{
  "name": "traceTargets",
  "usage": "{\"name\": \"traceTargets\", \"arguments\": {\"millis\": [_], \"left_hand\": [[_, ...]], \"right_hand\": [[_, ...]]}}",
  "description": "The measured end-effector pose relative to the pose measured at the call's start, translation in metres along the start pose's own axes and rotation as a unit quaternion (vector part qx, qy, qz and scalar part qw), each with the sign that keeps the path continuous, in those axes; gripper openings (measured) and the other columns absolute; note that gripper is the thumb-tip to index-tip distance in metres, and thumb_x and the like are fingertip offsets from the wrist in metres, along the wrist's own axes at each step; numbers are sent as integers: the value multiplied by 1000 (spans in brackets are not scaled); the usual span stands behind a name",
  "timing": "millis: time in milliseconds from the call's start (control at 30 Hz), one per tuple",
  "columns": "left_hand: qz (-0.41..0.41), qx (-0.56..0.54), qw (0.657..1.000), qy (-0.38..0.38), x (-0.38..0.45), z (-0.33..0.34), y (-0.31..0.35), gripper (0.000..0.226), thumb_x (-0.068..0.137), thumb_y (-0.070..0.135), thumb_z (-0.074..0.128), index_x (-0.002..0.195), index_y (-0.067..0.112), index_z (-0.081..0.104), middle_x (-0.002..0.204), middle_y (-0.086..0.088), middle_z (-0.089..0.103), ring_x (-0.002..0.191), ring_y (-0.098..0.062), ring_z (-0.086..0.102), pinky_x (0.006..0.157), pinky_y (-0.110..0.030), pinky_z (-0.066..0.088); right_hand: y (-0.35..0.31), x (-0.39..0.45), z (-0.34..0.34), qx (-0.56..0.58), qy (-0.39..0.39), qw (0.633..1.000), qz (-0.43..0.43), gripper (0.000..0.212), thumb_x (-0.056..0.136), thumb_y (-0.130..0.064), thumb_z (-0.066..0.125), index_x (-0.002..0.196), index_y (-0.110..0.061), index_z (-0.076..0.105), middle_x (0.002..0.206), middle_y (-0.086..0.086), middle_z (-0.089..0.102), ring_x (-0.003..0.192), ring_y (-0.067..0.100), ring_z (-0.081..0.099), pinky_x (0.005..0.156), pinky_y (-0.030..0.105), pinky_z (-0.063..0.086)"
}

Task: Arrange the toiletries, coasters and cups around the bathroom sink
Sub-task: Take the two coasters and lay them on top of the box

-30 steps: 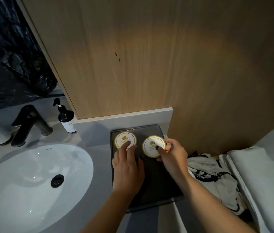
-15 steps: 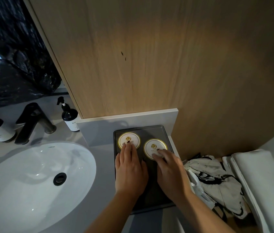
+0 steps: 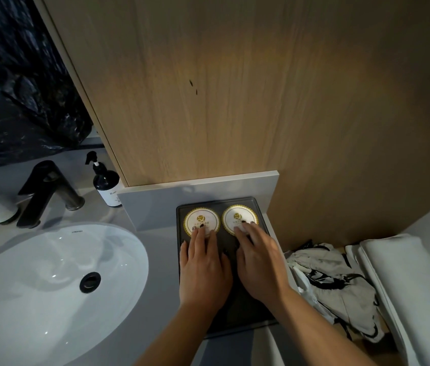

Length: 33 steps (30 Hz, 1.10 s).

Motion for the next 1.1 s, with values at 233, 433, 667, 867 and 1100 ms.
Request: {"name": "traceTargets", "arguments": {"millis": [233, 433, 667, 867, 1100], "left_hand": [[-6, -4, 1000, -8, 0, 2, -1, 62, 91, 41, 25, 137, 11, 51, 147, -12, 46, 139, -27, 37, 111, -41, 18], [-5, -15, 1000, -9, 0, 0, -1, 63, 91, 43, 23, 140, 12, 48, 149, -11, 43, 142, -26, 34, 113, -39, 14], [-8, -26, 1000, -10, -1, 0, -1, 57, 92, 40, 31, 138, 13, 50, 147, -10, 45, 140, -26, 36, 112, -40, 17], [-2, -25, 1000, -1, -1, -1, -2, 58, 89, 40, 30, 131, 11, 57, 140, -12, 53, 133, -28, 46, 108, -43, 25], [-3, -71, 997, -17, -1, -2, 1, 61, 94, 41, 29, 150, 14, 27, 159, -5, 24, 148, -19, 12, 117, -34, 0]], "right_hand": [[-2, 4, 5, -37, -25, 999, 11, 51, 88, -27, 33, 132, -12, 54, 137, 5, 53, 130, 27, 48, 100, 40, 44], [-2, 4, 5, -38, -40, 998, 7, 53, 89, -29, 31, 136, -13, 50, 141, 3, 49, 132, 25, 44, 102, 40, 43], [-3, 4, 3, -24, -32, 999, 4, 52, 90, -29, 34, 134, -10, 53, 138, 5, 52, 131, 25, 46, 99, 39, 45], [-3, 3, 2, -16, -33, 999, 5, 53, 87, -25, 31, 133, -9, 54, 139, 9, 52, 132, 27, 45, 100, 40, 45], [0, 1, 4, 27, -36, 999, 17, 55, 88, -26, 30, 138, -11, 47, 145, 9, 47, 137, 28, 40, 104, 43, 44]]}}
Point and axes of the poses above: each hand's wrist, its own x-axis towards the middle knuckle, its own z-axis out of the palm, y = z × x, the point moved 4 cm from there along x, towards the middle knuckle
